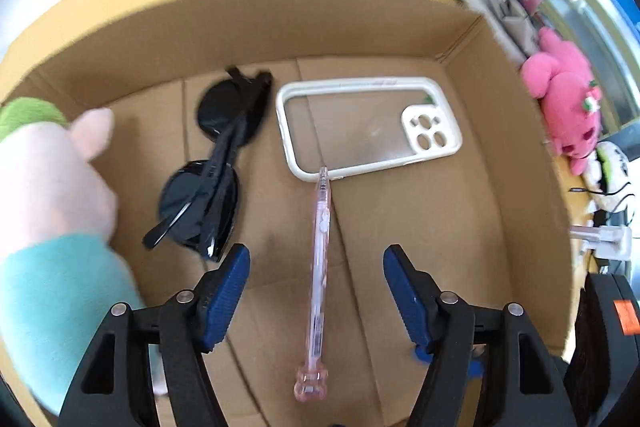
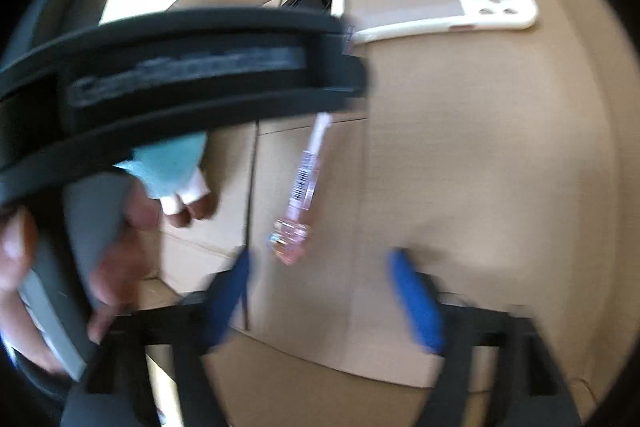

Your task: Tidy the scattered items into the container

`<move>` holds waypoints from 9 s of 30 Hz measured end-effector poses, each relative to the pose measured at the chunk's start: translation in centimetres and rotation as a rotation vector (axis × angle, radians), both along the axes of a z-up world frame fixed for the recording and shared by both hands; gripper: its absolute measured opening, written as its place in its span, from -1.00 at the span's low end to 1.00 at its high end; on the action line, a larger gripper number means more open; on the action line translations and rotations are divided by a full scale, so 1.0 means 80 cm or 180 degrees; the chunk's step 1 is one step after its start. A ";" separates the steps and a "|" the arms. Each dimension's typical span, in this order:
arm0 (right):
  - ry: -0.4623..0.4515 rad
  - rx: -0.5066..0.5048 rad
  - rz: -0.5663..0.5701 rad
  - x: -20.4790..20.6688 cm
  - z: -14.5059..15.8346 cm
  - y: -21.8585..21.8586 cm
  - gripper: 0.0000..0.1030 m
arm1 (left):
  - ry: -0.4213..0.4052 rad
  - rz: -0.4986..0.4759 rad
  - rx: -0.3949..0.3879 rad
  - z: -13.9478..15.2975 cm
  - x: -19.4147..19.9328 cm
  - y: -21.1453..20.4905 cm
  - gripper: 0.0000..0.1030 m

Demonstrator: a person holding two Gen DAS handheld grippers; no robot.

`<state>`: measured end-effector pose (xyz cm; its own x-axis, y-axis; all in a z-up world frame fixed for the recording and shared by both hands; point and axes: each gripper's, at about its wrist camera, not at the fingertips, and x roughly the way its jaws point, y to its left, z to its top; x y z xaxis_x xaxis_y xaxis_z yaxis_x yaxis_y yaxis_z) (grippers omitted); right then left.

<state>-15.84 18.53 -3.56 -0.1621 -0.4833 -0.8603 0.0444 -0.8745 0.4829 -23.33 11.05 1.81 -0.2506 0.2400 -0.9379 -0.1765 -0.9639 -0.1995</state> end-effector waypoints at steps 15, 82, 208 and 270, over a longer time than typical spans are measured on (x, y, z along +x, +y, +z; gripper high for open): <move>0.1701 0.0872 -0.0321 0.143 0.130 0.037 0.66 | 0.2296 0.0339 -0.0385 0.159 0.233 -0.103 1.00; 0.0668 -0.0141 0.1808 0.234 -0.014 -0.199 0.61 | 0.1132 0.0030 -0.0163 -0.085 0.419 -0.167 0.08; 0.1860 0.1132 -0.0654 0.150 0.062 0.056 0.99 | 0.1973 0.0703 -0.0181 0.025 0.242 -0.131 1.00; 0.2732 0.1444 -0.0850 0.178 0.034 0.021 1.00 | 0.2436 0.0896 -0.0241 -0.026 0.264 -0.133 1.00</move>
